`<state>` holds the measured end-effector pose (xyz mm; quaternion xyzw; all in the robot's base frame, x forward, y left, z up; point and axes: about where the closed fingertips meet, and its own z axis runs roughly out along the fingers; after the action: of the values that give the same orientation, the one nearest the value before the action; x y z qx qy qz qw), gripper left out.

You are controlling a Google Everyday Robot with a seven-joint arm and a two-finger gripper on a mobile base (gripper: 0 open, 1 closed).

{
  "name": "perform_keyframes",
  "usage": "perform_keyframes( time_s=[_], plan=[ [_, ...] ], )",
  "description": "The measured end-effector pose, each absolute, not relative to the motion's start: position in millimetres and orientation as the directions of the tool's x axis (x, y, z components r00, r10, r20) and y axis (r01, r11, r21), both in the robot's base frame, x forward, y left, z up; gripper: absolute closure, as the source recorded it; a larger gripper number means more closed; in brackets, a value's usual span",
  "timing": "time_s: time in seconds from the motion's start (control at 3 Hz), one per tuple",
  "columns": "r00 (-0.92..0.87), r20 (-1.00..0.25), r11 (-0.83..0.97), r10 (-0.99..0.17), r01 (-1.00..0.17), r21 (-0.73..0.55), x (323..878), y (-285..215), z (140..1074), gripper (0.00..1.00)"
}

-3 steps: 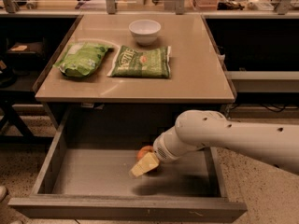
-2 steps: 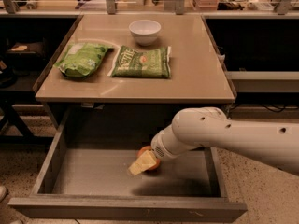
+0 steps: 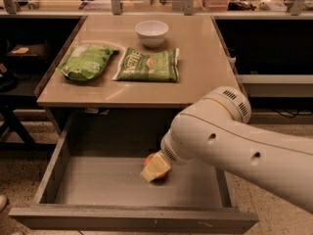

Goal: Place orange into top drawer

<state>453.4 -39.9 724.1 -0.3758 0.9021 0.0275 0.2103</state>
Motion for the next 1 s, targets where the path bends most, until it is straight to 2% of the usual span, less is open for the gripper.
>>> perform_keyframes(
  time_s=[0.33, 0.67, 1.0],
  plan=[
    [-0.664, -0.39, 0.769, -0.638, -0.572, -0.285, 436, -67, 805, 0.0],
    [-0.722, -0.35, 0.802, -0.596, -0.516, -0.302, 421, -85, 811, 0.0],
    [-0.735, -0.37, 0.822, -0.569, -0.49, -0.29, 434, -102, 813, 0.0]
  ],
)
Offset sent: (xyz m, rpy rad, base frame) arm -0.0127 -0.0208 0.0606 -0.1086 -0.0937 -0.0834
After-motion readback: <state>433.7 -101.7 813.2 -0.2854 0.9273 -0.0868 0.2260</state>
